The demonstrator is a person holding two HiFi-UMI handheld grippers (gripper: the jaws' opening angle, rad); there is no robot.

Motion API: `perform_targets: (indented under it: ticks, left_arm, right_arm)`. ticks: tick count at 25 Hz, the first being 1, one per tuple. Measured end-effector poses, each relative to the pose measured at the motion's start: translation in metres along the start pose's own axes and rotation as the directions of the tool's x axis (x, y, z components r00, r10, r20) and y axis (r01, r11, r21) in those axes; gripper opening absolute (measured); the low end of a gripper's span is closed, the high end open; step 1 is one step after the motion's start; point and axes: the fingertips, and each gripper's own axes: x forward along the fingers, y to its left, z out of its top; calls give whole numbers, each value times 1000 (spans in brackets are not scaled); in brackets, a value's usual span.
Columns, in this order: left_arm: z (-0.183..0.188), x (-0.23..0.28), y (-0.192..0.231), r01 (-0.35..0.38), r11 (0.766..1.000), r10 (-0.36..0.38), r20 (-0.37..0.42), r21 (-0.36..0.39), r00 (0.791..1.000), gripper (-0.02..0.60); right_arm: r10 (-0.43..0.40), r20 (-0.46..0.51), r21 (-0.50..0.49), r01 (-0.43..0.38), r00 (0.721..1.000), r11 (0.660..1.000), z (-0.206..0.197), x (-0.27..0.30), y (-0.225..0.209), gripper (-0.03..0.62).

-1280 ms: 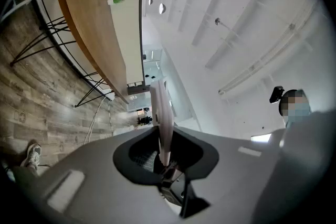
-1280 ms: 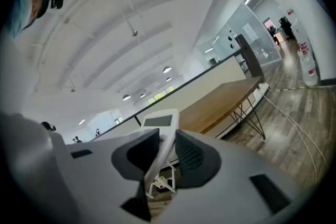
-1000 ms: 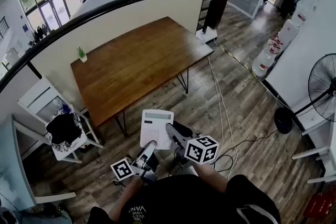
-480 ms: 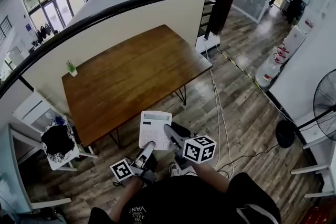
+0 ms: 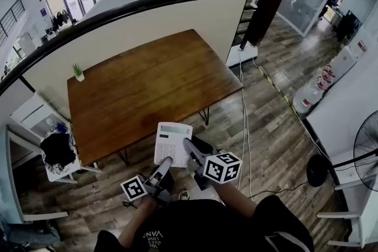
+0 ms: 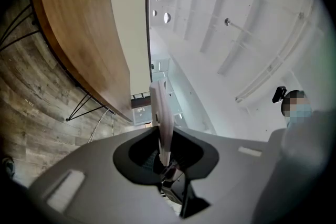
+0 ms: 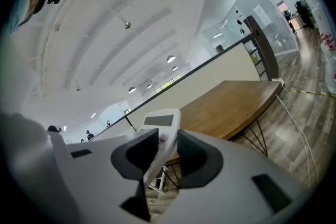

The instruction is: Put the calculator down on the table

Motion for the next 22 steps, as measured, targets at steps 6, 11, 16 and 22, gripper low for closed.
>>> perform_targets:
  ticks: [6, 11, 16, 22]
  left_arm:
    - [25, 26, 11, -3, 1000, 3, -6, -2, 1000, 49]
    - [59, 52, 30, -11, 1000, 10, -32, -21, 999, 49]
    - [99, 84, 45, 6, 1000, -7, -56, -14, 998, 49]
    - [159, 115, 66, -4, 1000, 3, -56, -15, 998, 49]
  right_arm:
    - [-1, -12, 19, 2, 1000, 1000, 14, 28, -20, 107]
    - [-32, -13, 31, 33, 999, 999, 30, 64, -42, 107]
    - [-52, -19, 22, 52, 998, 998, 54, 106, -64, 107]
    - [-62, -14, 27, 62, 998, 998, 82, 167, -82, 107]
